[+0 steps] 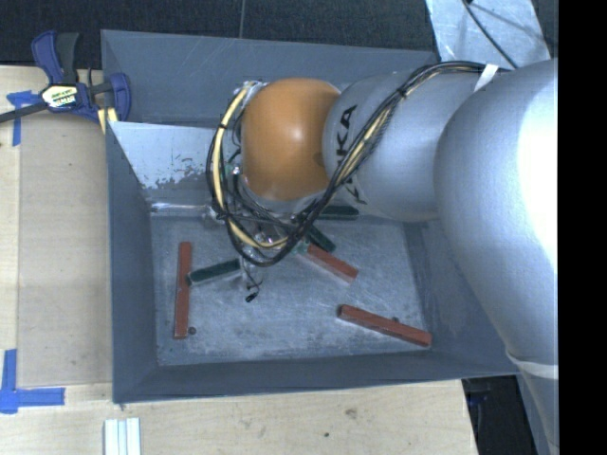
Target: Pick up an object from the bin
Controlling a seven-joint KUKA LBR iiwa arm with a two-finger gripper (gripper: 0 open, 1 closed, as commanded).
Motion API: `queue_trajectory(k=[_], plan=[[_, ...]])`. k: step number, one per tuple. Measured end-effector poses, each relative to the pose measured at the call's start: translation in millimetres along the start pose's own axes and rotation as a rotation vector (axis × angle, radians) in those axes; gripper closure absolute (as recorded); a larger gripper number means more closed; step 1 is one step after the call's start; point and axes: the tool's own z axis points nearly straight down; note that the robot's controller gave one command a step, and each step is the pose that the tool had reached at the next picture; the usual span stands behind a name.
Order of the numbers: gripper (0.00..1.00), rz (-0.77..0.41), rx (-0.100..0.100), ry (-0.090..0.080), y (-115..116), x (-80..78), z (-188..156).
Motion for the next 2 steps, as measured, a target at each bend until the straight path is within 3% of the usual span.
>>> queue_trajectory(k=[1, 2], plan=[[0.00, 0.038, 0.000, 0.007, -4.3, 5.6, 1.1], [0.00, 0.078, -0.001, 0.009, -3.4, 9.9, 33.1]])
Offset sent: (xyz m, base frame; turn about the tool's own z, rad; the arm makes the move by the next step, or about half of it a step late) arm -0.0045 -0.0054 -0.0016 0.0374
